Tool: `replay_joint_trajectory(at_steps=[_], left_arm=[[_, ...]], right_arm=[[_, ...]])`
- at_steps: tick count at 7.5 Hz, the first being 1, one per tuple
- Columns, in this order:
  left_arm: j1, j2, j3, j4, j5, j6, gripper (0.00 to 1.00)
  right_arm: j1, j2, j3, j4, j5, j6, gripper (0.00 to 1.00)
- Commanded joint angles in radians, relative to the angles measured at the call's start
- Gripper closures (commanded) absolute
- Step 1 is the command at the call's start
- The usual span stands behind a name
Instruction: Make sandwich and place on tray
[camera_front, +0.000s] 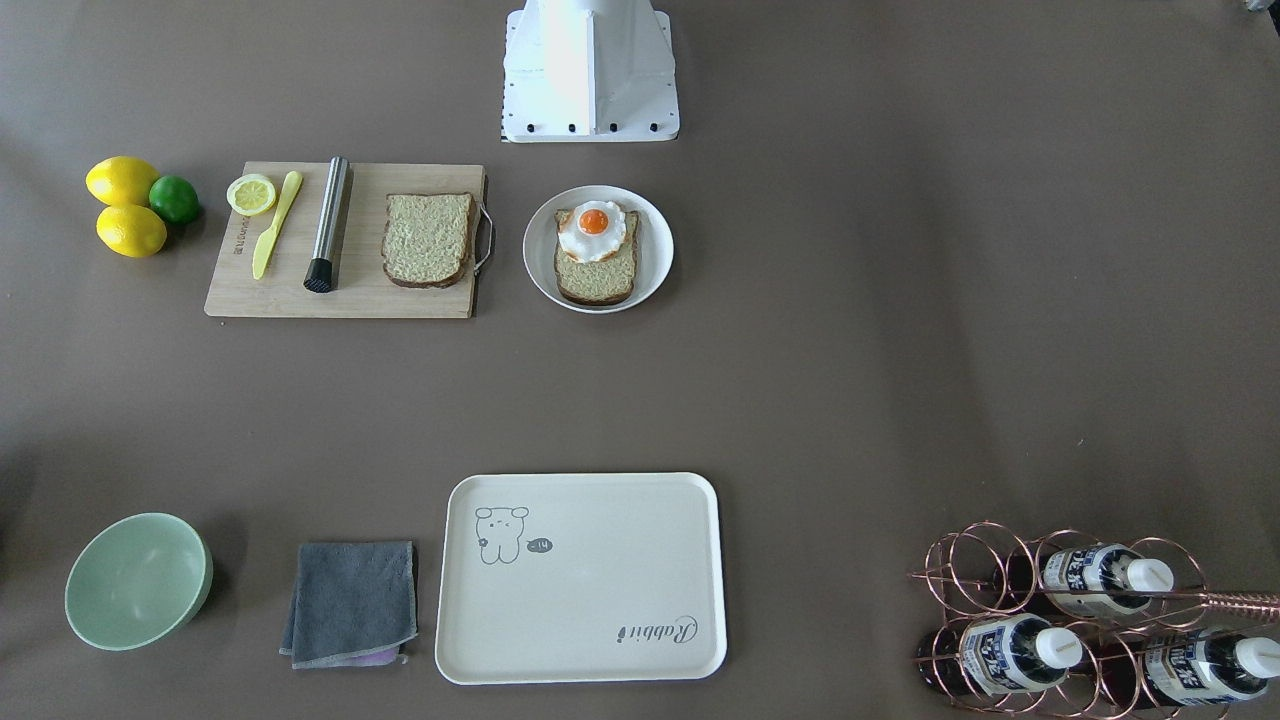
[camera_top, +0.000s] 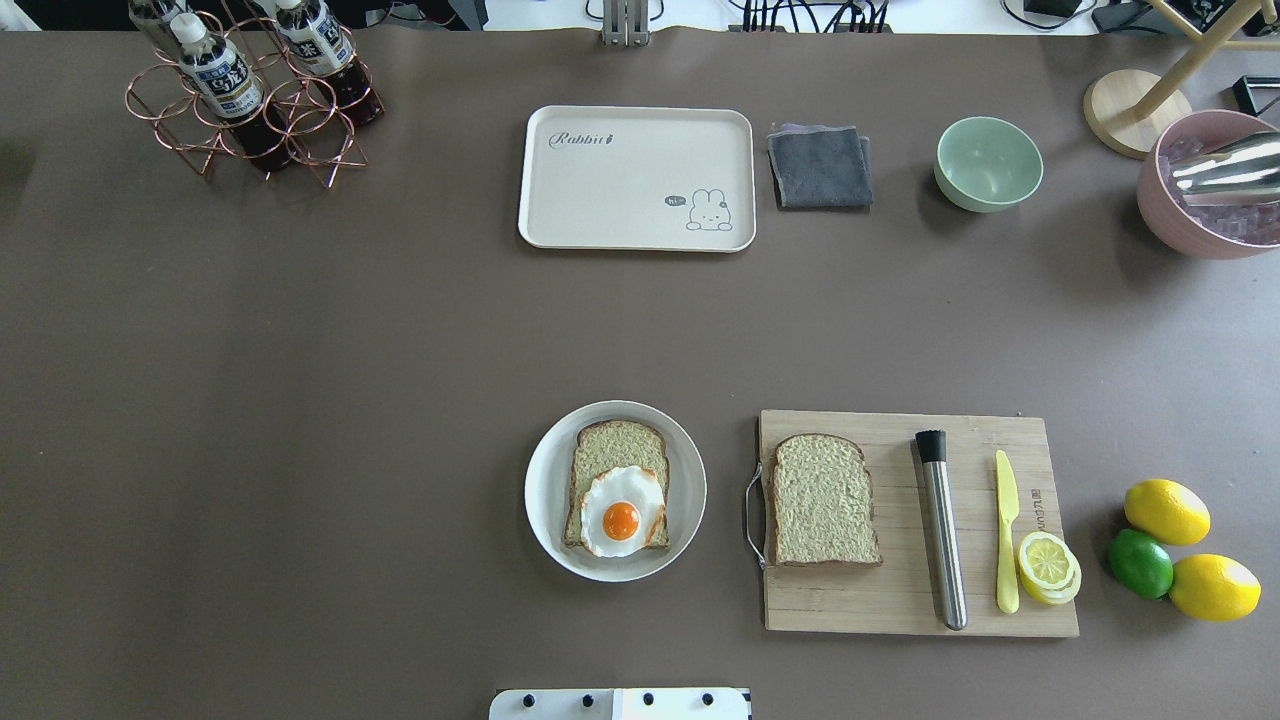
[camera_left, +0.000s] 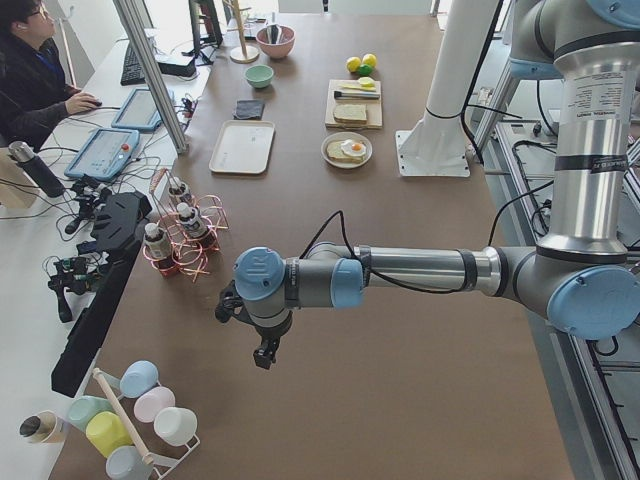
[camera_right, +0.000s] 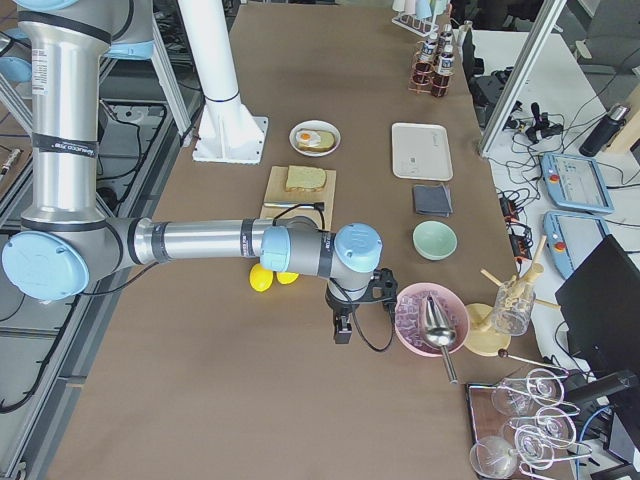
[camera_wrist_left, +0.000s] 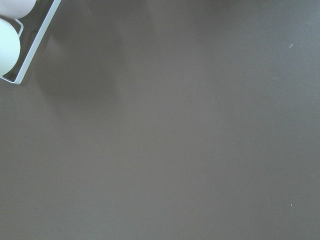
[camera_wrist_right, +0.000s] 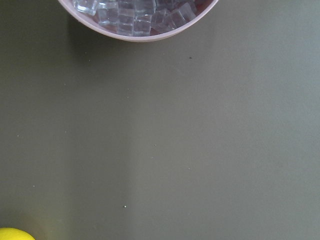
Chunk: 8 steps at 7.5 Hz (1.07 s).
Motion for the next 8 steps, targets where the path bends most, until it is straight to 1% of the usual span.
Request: replay_joint_trajectory(at_steps=[1, 4, 8], left_arm=[[-0.003, 0.002, -0.013, 0.002, 0.003, 0.000, 0.01], [-0.003, 0.002, -0.015, 0.000, 0.005, 0.002, 0.01], [-0.005, -0.035, -0.021, -0.003, 0.011, -0.001, 0.01]], right_arm=[[0.000, -0.001, 0.001, 0.000, 0.001, 0.000, 0.00], [0.000, -0.001, 0.002, 0.000, 0.000, 0.000, 0.00], [0.000, 0.002, 0.003, 0.000, 0.000, 0.003, 0.00]])
